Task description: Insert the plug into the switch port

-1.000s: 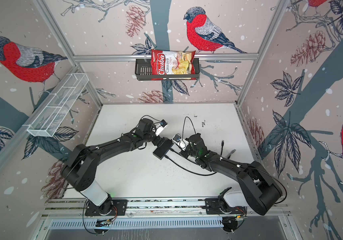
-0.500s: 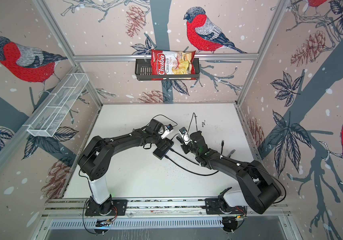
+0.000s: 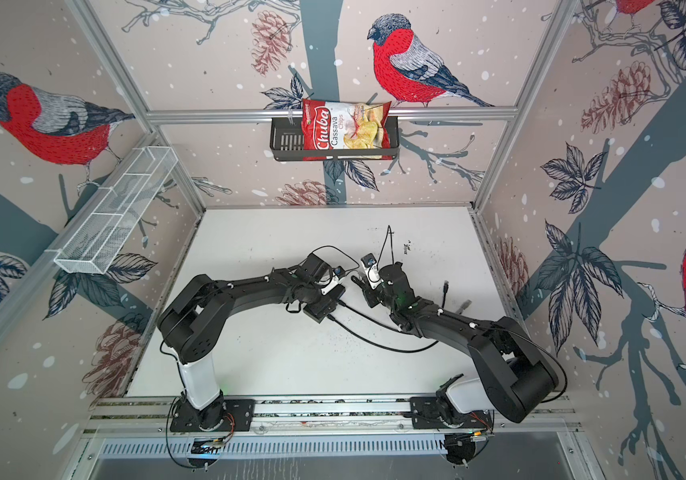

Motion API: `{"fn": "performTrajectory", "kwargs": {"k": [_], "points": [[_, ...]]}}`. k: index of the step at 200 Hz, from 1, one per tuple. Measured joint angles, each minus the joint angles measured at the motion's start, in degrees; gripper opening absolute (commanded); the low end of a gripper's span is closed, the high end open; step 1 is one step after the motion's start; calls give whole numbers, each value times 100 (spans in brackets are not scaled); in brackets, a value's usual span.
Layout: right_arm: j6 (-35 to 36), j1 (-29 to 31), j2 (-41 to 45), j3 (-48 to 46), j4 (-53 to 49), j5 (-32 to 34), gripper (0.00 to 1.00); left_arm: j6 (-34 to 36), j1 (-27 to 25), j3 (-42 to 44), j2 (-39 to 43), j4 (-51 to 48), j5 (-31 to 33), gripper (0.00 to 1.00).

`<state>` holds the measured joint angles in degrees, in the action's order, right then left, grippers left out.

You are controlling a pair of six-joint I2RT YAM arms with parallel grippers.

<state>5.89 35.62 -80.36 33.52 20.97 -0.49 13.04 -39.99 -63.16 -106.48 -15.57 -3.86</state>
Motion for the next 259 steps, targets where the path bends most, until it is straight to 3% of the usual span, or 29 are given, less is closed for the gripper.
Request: {"fn": "performTrajectory", "kwargs": {"k": [89,172,259], "points": [[-2,186,-442,52,15,-535,1,66,319,560,675,-136,79,85],[-170,643,-938,-549,1141,-595,0,234,455,396,1049,-105,-433,88],[-129,990,-1709,-535,2262,-527,0,-896,1078,-170,605,289,-610,82]]}}
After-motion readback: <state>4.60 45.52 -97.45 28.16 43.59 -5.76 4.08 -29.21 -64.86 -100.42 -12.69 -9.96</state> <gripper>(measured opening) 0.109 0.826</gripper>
